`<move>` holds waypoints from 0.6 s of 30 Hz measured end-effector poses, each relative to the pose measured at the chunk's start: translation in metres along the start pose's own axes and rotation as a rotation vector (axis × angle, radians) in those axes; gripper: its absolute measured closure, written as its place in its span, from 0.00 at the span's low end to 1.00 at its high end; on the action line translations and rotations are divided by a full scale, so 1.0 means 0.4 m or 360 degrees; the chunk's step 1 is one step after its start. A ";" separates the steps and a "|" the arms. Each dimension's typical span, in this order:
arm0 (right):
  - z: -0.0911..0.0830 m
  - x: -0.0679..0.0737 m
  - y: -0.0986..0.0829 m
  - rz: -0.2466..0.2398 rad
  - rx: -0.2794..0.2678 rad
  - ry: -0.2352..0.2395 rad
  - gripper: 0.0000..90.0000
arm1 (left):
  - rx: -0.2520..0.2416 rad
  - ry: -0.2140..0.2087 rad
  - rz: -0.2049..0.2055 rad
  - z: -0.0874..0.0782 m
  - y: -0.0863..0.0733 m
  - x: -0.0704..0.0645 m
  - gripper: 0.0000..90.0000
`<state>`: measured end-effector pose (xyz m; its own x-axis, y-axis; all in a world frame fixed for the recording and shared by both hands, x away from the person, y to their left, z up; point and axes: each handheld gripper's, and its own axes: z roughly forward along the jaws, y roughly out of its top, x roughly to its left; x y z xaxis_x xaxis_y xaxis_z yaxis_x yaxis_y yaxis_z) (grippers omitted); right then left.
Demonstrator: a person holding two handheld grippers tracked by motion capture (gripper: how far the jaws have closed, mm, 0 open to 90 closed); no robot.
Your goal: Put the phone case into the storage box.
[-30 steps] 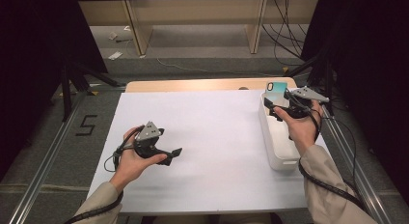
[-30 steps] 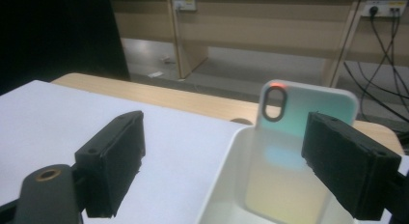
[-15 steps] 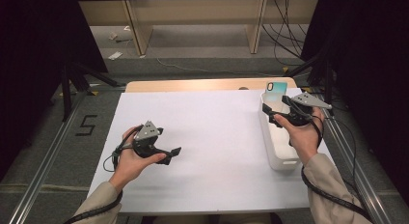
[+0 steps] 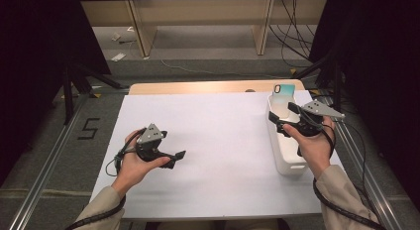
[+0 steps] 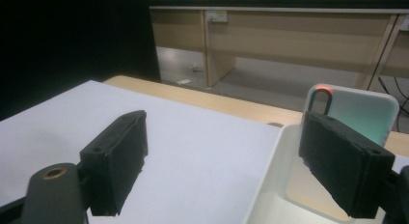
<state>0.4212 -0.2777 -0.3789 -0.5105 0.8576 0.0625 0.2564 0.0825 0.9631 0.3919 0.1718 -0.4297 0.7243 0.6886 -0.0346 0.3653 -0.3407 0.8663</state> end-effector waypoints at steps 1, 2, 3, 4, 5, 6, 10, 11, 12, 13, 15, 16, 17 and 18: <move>-0.002 0.002 0.000 0.0000 -0.0002 0.0005 0.21 | 0.0001 0.0002 0.0002 -0.001 0.000 0.002 0.01; -0.005 0.005 0.001 -0.0010 -0.0002 0.0011 0.21 | -0.0002 0.0004 -0.0001 -0.001 0.000 0.002 0.01; -0.007 0.007 0.001 -0.0019 -0.0009 0.0018 0.21 | -0.0002 0.0006 -0.0003 -0.002 0.000 0.003 0.01; -0.009 0.010 0.001 -0.0013 -0.0004 0.0022 0.21 | -0.0001 0.0007 -0.0003 -0.002 0.000 0.003 0.01; -0.011 0.014 0.000 -0.0021 -0.0008 0.0030 0.21 | -0.0004 0.0005 -0.0002 -0.002 0.000 0.003 0.01; -0.012 0.016 0.000 -0.0028 -0.0008 0.0035 0.21 | -0.0002 0.0005 0.0000 -0.003 0.000 0.003 0.01; -0.012 0.022 -0.006 -0.0053 0.0004 0.0040 0.21 | -0.0004 0.0005 -0.0001 -0.002 0.000 0.002 0.01; -0.013 0.023 -0.008 -0.0054 0.0006 0.0043 0.21 | -0.0003 0.0004 -0.0001 -0.002 0.000 0.002 0.01; -0.014 0.024 -0.010 -0.0056 0.0005 0.0048 0.21 | -0.0004 0.0001 -0.0004 -0.003 0.001 0.002 0.01; -0.015 0.025 -0.011 -0.0057 0.0006 0.0052 0.21 | -0.0005 0.0002 -0.0004 -0.003 0.001 0.002 0.01; -0.018 0.027 -0.012 -0.0057 0.0004 0.0060 0.21 | -0.0005 0.0002 -0.0005 -0.004 0.002 0.003 0.01; -0.020 0.029 -0.012 -0.0060 0.0004 0.0065 0.21 | -0.0004 0.0002 -0.0006 -0.004 0.002 0.003 0.01; -0.022 0.031 -0.013 -0.0062 0.0004 0.0068 0.22 | -0.0004 0.0003 -0.0007 -0.004 0.002 0.003 0.01; -0.023 0.032 -0.014 -0.0065 0.0003 0.0069 0.22 | -0.0003 0.0003 -0.0006 -0.004 0.002 0.003 0.01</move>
<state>0.4058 -0.2718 -0.3812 -0.5554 0.8309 0.0344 0.2363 0.1181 0.9645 0.3920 0.1735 -0.4282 0.7218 0.6911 -0.0370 0.3669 -0.3368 0.8671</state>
